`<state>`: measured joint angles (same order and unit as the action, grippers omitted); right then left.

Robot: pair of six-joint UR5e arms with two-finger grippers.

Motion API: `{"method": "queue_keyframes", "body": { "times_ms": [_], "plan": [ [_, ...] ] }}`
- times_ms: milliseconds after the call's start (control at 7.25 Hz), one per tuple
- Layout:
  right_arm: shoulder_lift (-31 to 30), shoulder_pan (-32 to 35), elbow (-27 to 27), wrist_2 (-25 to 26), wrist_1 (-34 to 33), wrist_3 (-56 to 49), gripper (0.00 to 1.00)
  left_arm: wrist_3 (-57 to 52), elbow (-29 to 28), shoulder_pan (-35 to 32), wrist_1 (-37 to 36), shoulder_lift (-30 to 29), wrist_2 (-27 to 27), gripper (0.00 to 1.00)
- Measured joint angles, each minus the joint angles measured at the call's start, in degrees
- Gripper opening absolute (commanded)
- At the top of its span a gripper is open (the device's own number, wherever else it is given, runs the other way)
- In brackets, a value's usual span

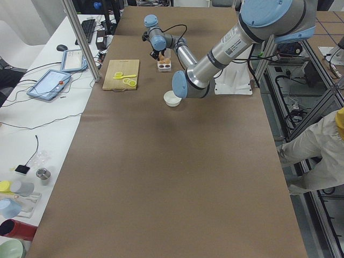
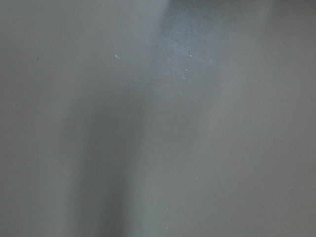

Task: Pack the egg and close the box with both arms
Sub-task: 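Lift the egg with the left gripper and carry it to the egg box, then lower the egg into the empty slot and open the left gripper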

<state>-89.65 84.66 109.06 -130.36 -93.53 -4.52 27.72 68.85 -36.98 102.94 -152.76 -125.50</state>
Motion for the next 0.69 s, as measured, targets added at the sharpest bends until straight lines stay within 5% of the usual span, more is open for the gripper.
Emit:
{"method": "queue_keyframes", "body": {
  "times_ms": [690],
  "plan": [
    [-0.04, -0.19, -0.13, 0.12, 0.01, -0.05, 1.0, -0.27, -9.38, 2.34, 5.65, -3.86, 6.27, 0.15]
  ]
}}
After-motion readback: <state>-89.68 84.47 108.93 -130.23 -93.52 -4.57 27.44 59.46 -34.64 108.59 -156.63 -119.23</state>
